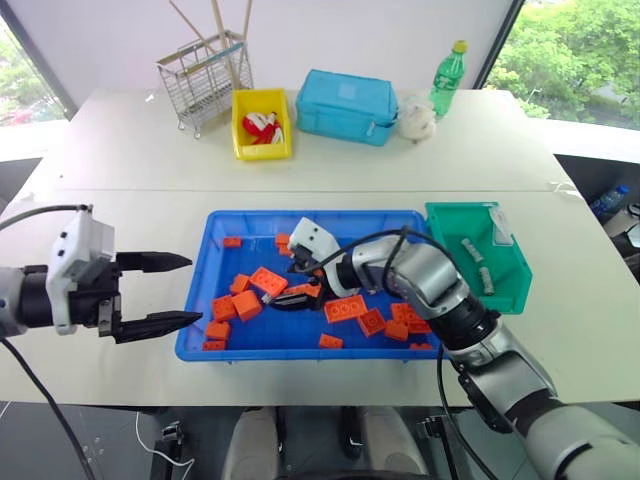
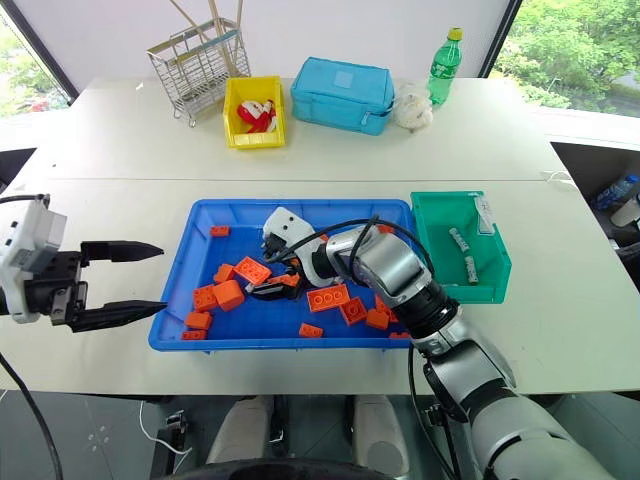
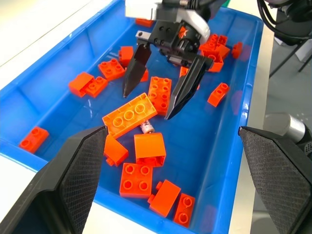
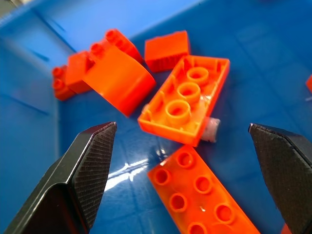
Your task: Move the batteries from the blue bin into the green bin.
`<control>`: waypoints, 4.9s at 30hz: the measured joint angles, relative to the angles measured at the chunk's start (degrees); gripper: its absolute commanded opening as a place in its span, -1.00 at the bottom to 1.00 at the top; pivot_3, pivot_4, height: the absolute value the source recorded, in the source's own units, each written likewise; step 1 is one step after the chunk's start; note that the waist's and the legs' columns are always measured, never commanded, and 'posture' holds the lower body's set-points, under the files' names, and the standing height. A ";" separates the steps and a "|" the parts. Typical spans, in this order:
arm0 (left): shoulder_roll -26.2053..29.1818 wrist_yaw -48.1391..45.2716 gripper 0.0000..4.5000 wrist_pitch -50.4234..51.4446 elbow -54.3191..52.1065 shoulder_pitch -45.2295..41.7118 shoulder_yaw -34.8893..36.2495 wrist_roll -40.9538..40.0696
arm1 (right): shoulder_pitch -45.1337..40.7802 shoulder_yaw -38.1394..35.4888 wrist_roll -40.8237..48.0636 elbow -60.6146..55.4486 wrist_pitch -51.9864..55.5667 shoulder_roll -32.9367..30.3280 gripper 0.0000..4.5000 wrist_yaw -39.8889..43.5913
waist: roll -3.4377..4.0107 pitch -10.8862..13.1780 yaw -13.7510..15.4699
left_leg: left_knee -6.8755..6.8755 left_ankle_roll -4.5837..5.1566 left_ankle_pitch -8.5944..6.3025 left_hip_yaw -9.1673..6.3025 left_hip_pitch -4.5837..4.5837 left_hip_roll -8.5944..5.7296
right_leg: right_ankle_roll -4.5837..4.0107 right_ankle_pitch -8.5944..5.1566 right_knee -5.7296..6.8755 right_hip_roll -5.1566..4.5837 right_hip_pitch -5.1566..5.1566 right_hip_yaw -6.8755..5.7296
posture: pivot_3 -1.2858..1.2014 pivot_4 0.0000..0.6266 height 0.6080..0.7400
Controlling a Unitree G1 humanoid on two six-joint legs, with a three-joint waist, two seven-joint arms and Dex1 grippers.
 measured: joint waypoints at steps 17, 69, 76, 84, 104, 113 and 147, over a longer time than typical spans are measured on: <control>-1.09 1.22 1.00 -0.38 0.09 -0.03 -1.02 0.14 | 1.30 1.62 -4.90 1.88 -5.18 2.56 -0.47 -1.32 | 0.00 0.00 -0.08 | -0.01 0.00 0.00 -0.02 0.00 0.02 | -0.01 0.00 0.00 0.02 0.00 0.00 | 0.03 -0.52 0.93; -1.81 2.05 1.00 -2.40 2.16 -2.97 -4.64 1.37 | -7.97 7.78 -21.03 15.11 -30.18 2.30 0.17 23.75 | 0.02 0.02 -0.09 | -0.10 -0.01 0.00 -0.03 0.02 0.06 | -0.03 0.01 -0.01 0.07 -0.03 -0.04 | 0.03 -0.52 0.93; -1.82 2.35 1.00 -2.35 2.13 -2.74 -4.47 1.37 | -7.77 8.77 -23.38 18.18 -32.35 2.41 0.17 23.55 | 0.02 0.02 -0.07 | -0.10 -0.01 0.00 -0.04 0.02 0.05 | -0.03 0.01 -0.02 0.06 -0.03 -0.04 | 0.03 -0.52 0.93; -1.83 2.76 1.00 -2.36 2.03 -2.73 -4.45 1.36 | -8.51 8.90 -24.73 21.27 -37.15 3.54 -0.94 24.24 | 0.01 0.01 -0.13 | -0.10 -0.01 0.00 -0.04 0.04 0.05 | -0.03 0.01 -0.01 0.07 -0.02 -0.04 | 0.03 -0.52 0.93; -8.80 3.48 1.00 -2.13 2.91 -18.11 -18.33 -2.07 | 13.47 -38.08 -8.14 -15.46 4.97 -35.64 -0.94 17.15 | 0.02 0.06 1.21 | -0.07 0.00 -0.01 -0.01 0.00 -0.10 | -0.02 0.00 -0.21 -0.08 0.07 -0.08 | 0.03 -0.52 0.93; -11.43 1.65 1.00 -4.33 6.84 -21.93 -22.89 0.83 | 27.96 -44.43 -6.06 -19.40 3.23 -37.44 0.07 10.72 | 0.01 0.06 0.03 | -0.07 0.01 -0.01 -0.13 0.03 -0.04 | -0.01 -0.01 -0.19 0.08 0.10 0.00 | 0.03 -0.52 0.93; -13.09 1.98 1.00 -4.31 5.67 -23.01 -24.87 1.84 | 12.19 -9.08 -3.63 -20.90 2.91 -21.36 0.97 -3.96 | -0.04 0.05 0.32 | 0.05 0.03 -0.01 -0.27 -0.10 0.00 | -0.05 0.01 -0.16 0.15 0.10 -0.10 | 0.03 -0.52 0.93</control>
